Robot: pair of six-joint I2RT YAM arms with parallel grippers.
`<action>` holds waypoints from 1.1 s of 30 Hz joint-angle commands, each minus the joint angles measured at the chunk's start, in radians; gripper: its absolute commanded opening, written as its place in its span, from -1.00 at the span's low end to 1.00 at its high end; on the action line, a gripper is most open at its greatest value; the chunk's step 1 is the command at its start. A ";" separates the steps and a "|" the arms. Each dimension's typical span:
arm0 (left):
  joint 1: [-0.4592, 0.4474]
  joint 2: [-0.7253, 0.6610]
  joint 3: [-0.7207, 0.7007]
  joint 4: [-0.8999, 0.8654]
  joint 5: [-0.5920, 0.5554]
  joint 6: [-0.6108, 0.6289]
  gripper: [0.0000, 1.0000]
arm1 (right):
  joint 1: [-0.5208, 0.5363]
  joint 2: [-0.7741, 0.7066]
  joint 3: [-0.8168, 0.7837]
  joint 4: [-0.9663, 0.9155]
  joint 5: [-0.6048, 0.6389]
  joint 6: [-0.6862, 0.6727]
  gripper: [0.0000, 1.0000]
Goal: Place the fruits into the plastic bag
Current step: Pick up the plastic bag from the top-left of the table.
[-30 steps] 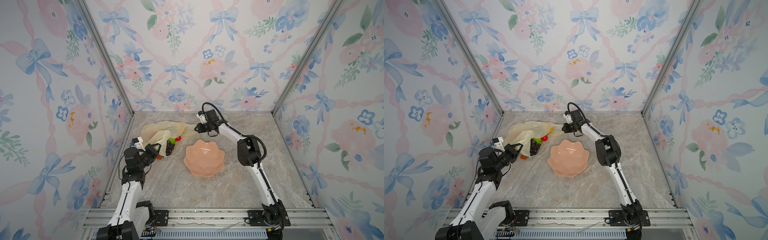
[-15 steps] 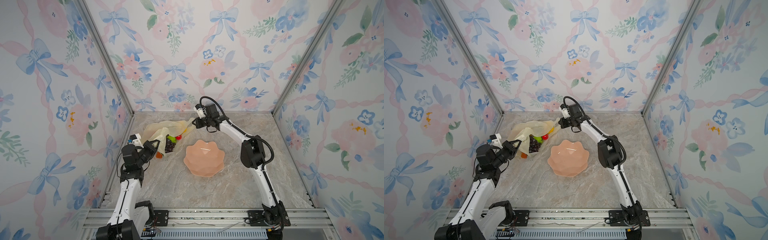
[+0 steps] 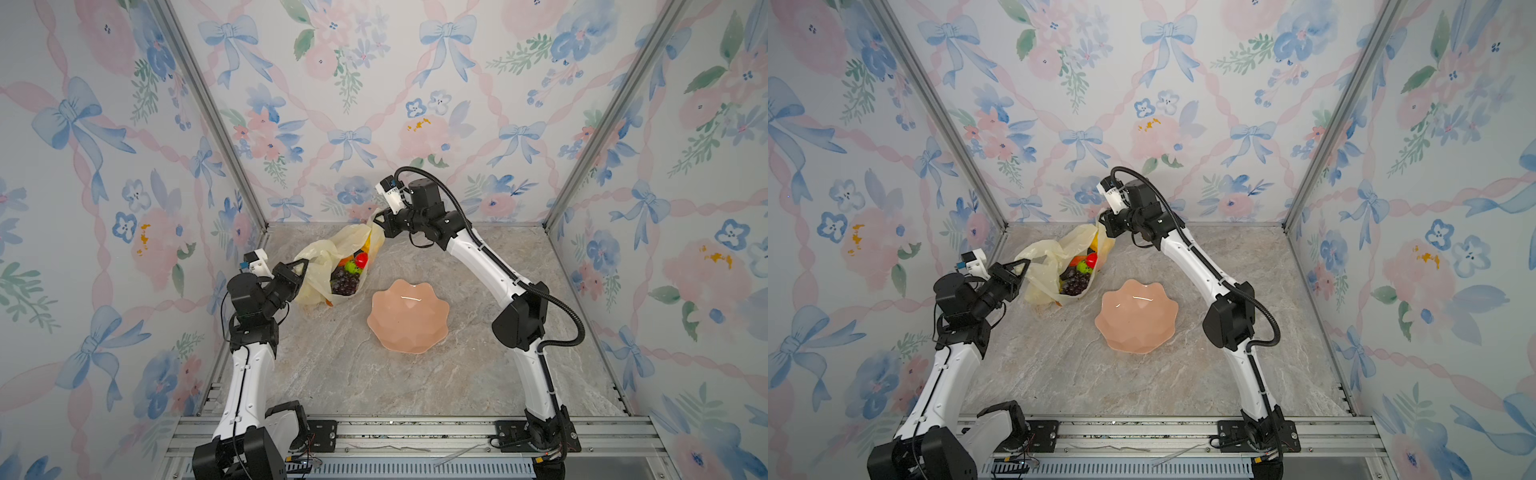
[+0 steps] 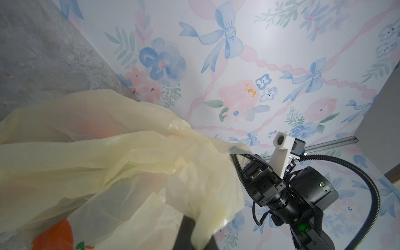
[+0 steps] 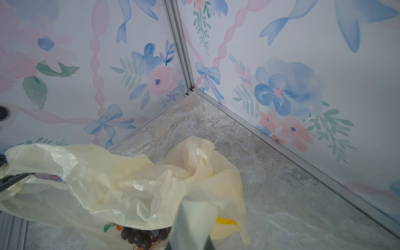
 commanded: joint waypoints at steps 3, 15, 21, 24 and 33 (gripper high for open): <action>0.034 0.016 0.051 0.064 0.025 -0.046 -1.00 | 0.020 -0.077 0.067 -0.027 0.025 -0.038 -1.00; 0.123 0.083 0.190 0.111 0.050 -0.095 -1.00 | 0.029 -0.159 0.113 -0.036 0.062 -0.075 -1.00; 0.146 0.087 0.274 0.112 -0.001 -0.086 -1.00 | 0.034 -0.205 0.122 -0.033 0.076 -0.096 -1.00; 0.147 0.080 0.314 0.113 -0.056 -0.066 -1.00 | 0.037 -0.220 0.134 -0.033 0.084 -0.104 -1.00; 0.114 0.133 0.461 0.110 -0.162 -0.047 -1.00 | 0.037 -0.266 0.143 -0.004 0.117 -0.130 -1.00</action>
